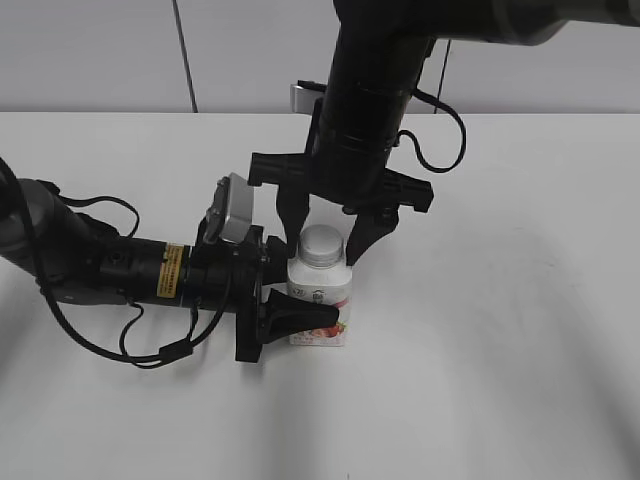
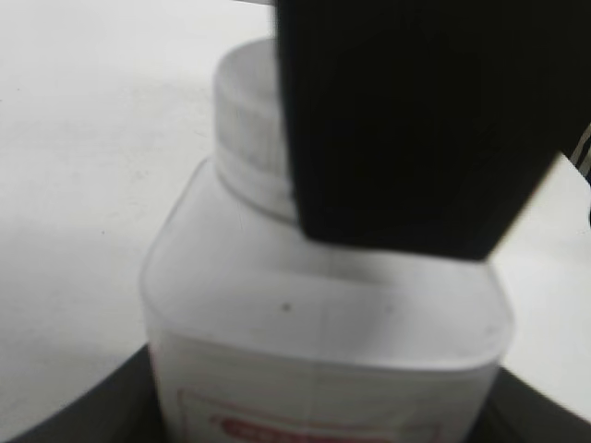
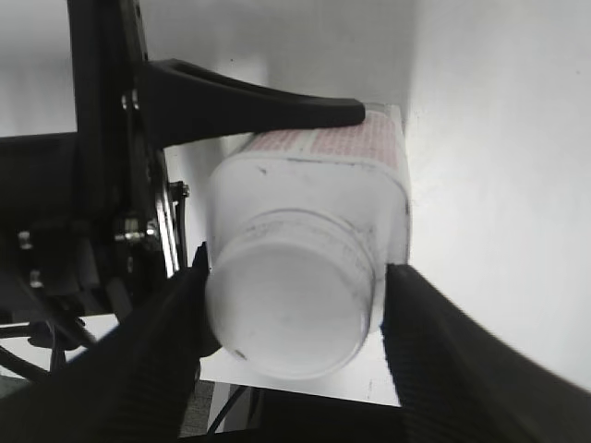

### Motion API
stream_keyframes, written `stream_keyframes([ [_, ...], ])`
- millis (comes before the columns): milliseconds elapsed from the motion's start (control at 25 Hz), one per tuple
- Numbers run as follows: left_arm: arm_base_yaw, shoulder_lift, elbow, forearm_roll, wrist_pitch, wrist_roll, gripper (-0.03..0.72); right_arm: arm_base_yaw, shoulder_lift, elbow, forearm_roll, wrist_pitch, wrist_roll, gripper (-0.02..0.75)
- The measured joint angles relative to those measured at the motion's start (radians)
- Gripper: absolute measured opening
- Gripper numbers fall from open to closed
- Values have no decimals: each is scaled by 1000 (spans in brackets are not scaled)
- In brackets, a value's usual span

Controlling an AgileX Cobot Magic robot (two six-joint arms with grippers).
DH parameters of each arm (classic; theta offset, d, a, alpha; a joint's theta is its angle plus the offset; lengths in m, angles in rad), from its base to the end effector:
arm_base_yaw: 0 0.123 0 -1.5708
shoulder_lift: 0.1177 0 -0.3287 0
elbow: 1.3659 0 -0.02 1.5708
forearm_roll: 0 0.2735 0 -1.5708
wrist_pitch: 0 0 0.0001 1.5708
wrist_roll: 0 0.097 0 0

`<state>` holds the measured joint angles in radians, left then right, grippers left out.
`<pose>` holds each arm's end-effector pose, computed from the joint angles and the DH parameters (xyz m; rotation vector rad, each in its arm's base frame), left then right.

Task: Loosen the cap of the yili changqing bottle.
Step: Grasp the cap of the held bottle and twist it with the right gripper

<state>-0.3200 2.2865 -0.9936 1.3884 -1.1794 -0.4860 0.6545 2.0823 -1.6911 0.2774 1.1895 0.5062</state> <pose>0.3406 -0.2057 0.0668 1.3694 1.5155 -1.1248 0.3569 0.3050 0.2325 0.0827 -3.0357 -0.3981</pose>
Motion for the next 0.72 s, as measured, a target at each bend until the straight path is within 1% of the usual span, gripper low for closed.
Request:
stream_keyframes([
  [200, 0, 0, 0, 0, 1, 0, 413, 0, 0, 0, -3, 5, 0, 409],
  [520, -1, 0, 0, -1, 1, 1, 412, 0, 0, 0, -3, 7, -52, 406],
  [640, -1, 0, 0, -1, 2, 1, 412, 0, 0, 0, -4, 6, -152, 404],
  [720, -1, 0, 0, -1, 2, 3, 412, 0, 0, 0, -5, 3, -263, 403],
])
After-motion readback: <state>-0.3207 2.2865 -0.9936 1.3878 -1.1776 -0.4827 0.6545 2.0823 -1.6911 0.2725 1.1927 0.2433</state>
